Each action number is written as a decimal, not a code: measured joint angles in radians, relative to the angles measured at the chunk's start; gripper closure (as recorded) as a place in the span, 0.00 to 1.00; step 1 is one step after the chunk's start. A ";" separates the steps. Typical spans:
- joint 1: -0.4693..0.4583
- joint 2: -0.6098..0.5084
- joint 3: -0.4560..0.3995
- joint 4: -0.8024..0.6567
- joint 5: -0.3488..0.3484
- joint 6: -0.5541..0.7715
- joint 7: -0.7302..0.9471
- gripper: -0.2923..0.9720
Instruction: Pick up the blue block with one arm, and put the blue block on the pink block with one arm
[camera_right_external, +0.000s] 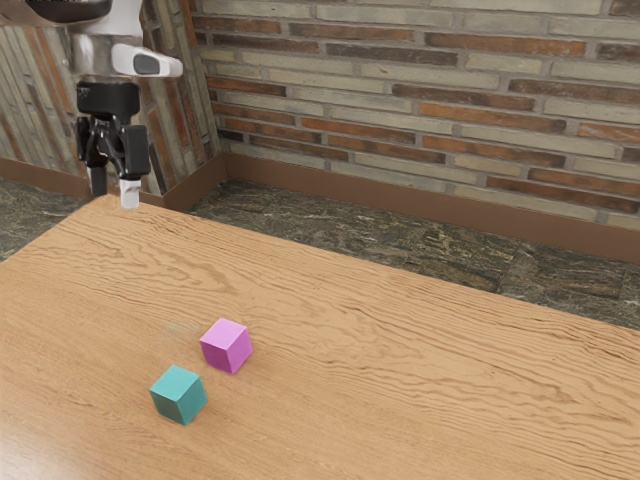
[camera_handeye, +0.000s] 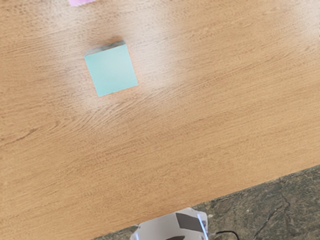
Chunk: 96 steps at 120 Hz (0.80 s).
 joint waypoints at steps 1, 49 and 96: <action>0.000 0.000 0.000 0.000 0.000 0.011 0.006 0.23; 0.000 -0.027 -0.031 0.185 0.032 0.185 0.188 0.23; 0.703 -0.659 -0.403 -0.553 -0.118 0.216 0.225 0.23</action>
